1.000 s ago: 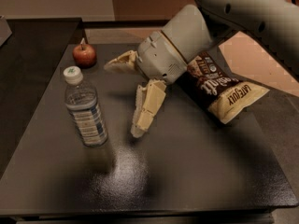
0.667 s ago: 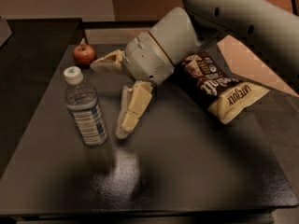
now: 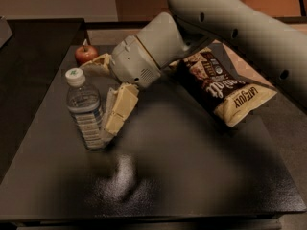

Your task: Knock blue plastic bottle over

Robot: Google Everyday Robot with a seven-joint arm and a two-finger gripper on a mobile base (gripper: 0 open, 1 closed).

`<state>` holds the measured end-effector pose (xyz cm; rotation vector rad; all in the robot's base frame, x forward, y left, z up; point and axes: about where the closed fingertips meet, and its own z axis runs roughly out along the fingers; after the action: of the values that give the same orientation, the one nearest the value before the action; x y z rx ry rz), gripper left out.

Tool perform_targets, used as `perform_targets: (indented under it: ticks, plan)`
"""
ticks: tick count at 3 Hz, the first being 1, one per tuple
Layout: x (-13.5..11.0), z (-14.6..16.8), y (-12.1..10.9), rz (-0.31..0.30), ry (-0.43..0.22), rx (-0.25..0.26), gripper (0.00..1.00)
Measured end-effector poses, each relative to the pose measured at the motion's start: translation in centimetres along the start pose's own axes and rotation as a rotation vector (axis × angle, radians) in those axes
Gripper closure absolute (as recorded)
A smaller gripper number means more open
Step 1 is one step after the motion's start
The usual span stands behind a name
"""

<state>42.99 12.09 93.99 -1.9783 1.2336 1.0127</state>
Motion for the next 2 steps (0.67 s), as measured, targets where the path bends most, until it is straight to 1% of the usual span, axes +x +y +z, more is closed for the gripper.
perform_targets:
  ticks: [1, 2]
  plan:
    - [0.14, 0.91, -0.61, 0.028, 0.002, -0.012, 0.13]
    - [0.18, 1.09, -1.07, 0.047, 0.002, -0.022, 0.36]
